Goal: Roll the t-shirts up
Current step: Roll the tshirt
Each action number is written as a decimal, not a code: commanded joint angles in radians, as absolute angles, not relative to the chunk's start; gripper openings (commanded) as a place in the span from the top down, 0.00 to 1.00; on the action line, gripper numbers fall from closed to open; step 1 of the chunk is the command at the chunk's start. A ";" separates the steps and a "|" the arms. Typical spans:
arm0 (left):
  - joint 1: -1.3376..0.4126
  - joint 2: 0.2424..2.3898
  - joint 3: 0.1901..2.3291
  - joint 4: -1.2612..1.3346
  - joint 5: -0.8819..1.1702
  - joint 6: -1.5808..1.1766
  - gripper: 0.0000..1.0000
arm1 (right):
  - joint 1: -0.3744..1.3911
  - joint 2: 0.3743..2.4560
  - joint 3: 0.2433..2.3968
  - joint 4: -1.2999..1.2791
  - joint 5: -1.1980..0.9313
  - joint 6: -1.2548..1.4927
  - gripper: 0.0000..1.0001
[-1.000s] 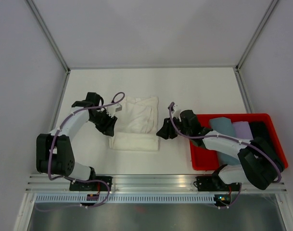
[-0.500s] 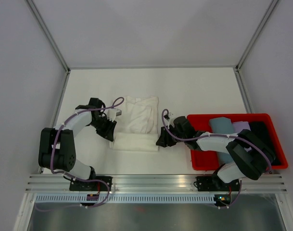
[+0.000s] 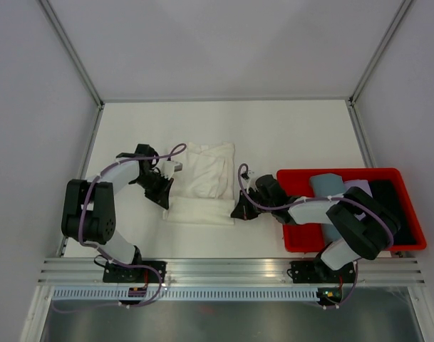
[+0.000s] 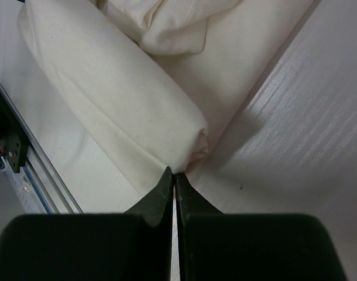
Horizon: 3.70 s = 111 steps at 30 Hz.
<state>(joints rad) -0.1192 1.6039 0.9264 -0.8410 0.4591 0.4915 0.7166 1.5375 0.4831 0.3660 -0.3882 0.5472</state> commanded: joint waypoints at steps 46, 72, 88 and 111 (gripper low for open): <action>-0.439 0.718 0.436 -0.675 0.290 1.238 0.05 | 1.175 1.274 0.453 0.209 0.044 -0.801 0.30; -0.457 0.831 0.356 -0.555 0.202 1.088 0.61 | 1.167 1.586 0.633 0.110 0.052 -0.724 0.81; -0.436 0.997 0.603 -0.938 0.405 1.063 0.98 | 1.063 1.467 0.750 -0.145 -0.240 -0.554 1.00; -0.138 1.525 1.112 -1.424 0.610 1.292 0.53 | 0.680 1.629 0.963 -0.365 -0.994 -0.384 1.00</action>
